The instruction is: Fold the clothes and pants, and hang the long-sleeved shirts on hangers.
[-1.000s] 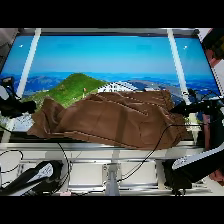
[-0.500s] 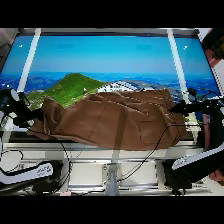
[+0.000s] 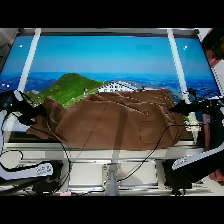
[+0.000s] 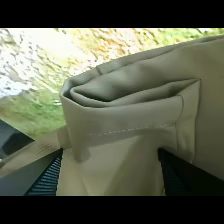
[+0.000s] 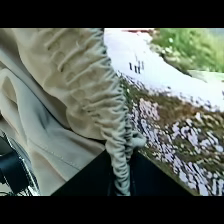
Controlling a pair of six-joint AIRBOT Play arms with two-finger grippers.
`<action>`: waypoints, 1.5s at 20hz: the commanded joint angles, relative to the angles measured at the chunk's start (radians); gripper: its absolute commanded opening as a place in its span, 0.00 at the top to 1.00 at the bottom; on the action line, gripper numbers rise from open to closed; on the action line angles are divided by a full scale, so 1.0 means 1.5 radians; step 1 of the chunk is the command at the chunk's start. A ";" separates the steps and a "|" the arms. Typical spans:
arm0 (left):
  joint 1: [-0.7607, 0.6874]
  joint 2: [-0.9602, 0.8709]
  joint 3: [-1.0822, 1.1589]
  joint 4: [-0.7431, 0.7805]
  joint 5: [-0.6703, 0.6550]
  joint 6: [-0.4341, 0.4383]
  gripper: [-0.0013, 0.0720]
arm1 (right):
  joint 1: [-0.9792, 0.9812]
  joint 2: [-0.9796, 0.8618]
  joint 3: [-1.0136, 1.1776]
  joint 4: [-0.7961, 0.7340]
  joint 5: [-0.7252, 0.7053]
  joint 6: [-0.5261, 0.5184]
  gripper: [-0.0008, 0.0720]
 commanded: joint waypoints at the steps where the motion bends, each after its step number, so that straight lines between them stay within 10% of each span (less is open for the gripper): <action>1: 0.000 -0.038 -0.001 -0.033 0.042 -0.024 0.16 | 0.000 0.000 0.000 -0.002 -0.010 0.001 0.93; 3: 0.000 -0.045 -0.001 -0.052 0.078 -0.024 0.68 | 0.000 0.000 0.000 -0.002 -0.010 0.001 0.93; 5: 0.000 -0.044 0.000 -0.067 0.114 -0.024 0.94 | 0.000 0.000 0.000 -0.002 -0.010 0.001 0.93; 13: -0.001 -0.004 0.115 -0.234 0.338 0.047 0.94 | 0.000 0.008 0.003 0.106 -0.084 0.001 0.93; 20: -0.006 0.097 0.246 -0.246 0.360 0.134 0.94 | 0.000 0.100 0.003 0.154 -0.208 -0.004 0.93; 30: -0.004 0.122 0.189 0.052 -0.113 0.241 0.94 | 0.000 0.157 0.003 -0.106 -0.174 0.122 0.93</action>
